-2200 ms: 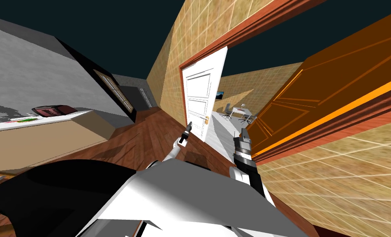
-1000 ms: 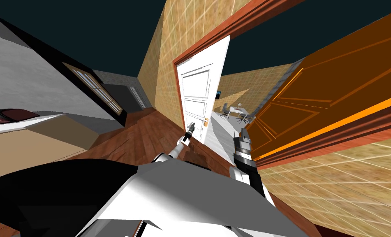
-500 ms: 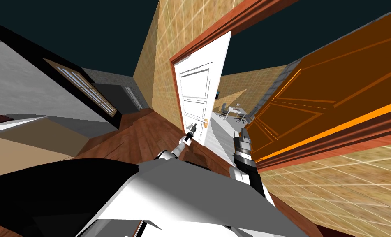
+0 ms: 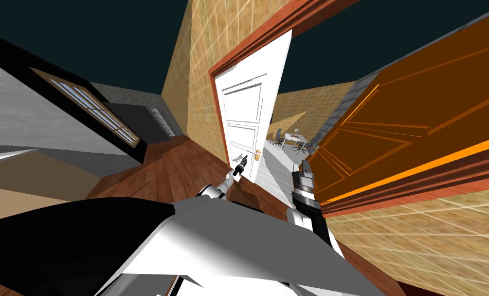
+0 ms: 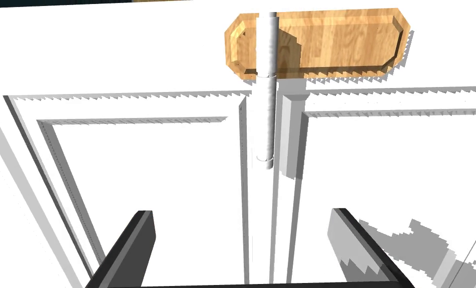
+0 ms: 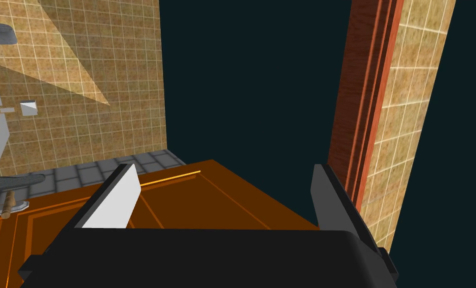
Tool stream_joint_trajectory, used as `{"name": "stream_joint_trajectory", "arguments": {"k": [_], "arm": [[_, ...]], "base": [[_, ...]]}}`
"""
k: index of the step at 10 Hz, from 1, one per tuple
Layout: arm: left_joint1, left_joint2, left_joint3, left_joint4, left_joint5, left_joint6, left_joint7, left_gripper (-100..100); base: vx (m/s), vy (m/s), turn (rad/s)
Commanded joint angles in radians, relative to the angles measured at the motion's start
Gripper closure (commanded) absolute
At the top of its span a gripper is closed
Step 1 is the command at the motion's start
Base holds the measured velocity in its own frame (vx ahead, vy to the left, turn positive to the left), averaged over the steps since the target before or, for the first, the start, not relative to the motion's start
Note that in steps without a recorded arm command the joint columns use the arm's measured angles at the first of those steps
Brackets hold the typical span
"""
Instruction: Push the door open
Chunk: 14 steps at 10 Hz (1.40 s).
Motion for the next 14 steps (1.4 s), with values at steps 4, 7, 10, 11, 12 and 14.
{"name": "stream_joint_trajectory", "arguments": {"k": [4,7,10,11,12,14], "arm": [[-0.072,-0.043,-0.004,0.121,-0.014,0.013,0.018,-100],[-0.078,-0.012,0.0,0.132,-0.012,0.01,0.017,-100],[-0.078,0.015,0.004,0.133,-0.01,0.01,0.014,-100],[-0.079,0.017,0.006,0.134,-0.009,0.011,0.013,-100],[-0.079,0.014,0.008,0.135,-0.008,0.011,0.012,-100],[-0.079,-0.006,0.011,0.136,-0.006,0.012,0.011,-100]], "base": [[0.107,0.048,-0.065],[0.074,0.019,-0.024],[0.144,-0.056,-0.021],[0.21,-0.086,-0.02],[0.219,-0.059,-0.024],[0.184,-0.074,-0.023]]}}
